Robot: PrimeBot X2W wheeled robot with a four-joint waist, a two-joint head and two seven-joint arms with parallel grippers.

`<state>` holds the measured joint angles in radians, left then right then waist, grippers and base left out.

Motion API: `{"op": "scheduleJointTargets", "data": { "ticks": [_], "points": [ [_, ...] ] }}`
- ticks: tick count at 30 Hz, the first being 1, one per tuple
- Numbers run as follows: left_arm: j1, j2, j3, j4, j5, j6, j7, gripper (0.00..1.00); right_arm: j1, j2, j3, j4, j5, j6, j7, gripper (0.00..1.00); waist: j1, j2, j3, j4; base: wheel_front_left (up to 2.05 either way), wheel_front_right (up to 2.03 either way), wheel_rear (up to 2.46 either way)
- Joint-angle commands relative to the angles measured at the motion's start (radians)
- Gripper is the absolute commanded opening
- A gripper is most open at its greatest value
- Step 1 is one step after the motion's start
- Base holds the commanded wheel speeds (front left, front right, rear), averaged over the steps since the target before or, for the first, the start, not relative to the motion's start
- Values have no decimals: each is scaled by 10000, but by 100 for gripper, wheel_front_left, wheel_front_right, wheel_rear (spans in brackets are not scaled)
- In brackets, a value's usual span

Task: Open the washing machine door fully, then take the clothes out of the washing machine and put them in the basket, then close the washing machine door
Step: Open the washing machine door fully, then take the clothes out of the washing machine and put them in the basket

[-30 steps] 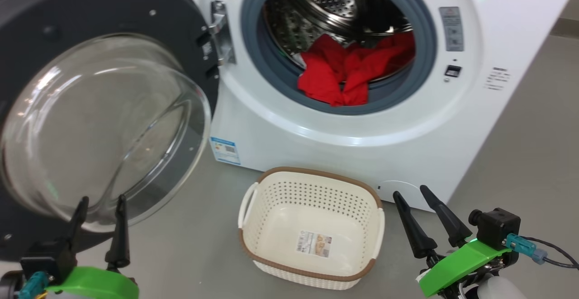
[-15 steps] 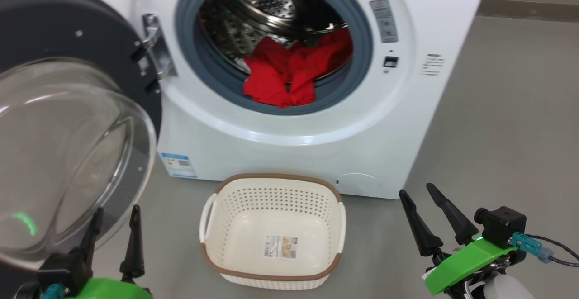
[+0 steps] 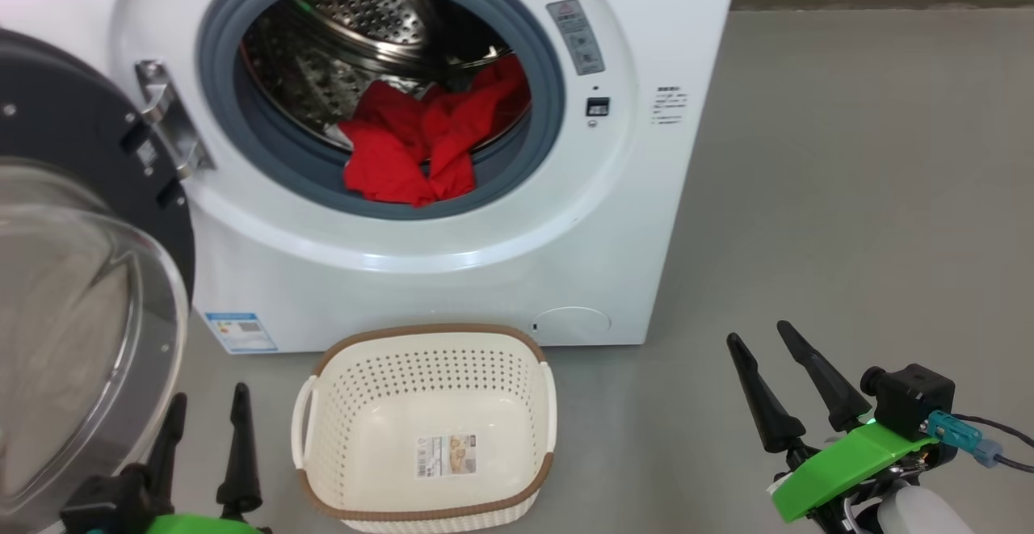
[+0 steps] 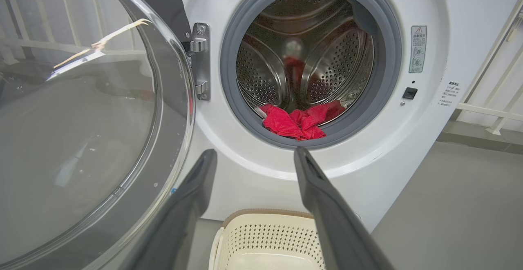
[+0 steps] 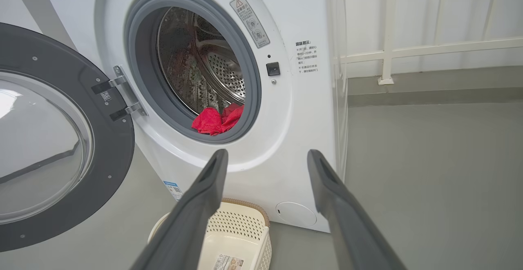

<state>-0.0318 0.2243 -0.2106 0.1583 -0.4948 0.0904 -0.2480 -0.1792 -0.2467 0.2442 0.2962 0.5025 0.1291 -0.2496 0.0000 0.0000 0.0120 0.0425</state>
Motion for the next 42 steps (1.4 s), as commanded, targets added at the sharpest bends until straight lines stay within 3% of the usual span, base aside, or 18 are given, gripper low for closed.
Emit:
{"op": "scheduleJointTargets", "data": {
  "ticks": [1,12,42],
  "points": [
    [-162,197,468,-183,-40,-63,-116,100,-137,-104,129,-281,-55,16,-122,100,0,0,-57,-204,0,0,0],
    [-108,18,796,-67,300,-326,-135,100,-132,-155,-172,-369,-175,16,-122,100,0,0,-65,-489,0,0,0],
    [130,-320,1197,-129,1263,-784,-137,100,-1,-143,-608,-528,-347,16,-122,100,0,0,-93,-388,0,0,0]
  ]
}}
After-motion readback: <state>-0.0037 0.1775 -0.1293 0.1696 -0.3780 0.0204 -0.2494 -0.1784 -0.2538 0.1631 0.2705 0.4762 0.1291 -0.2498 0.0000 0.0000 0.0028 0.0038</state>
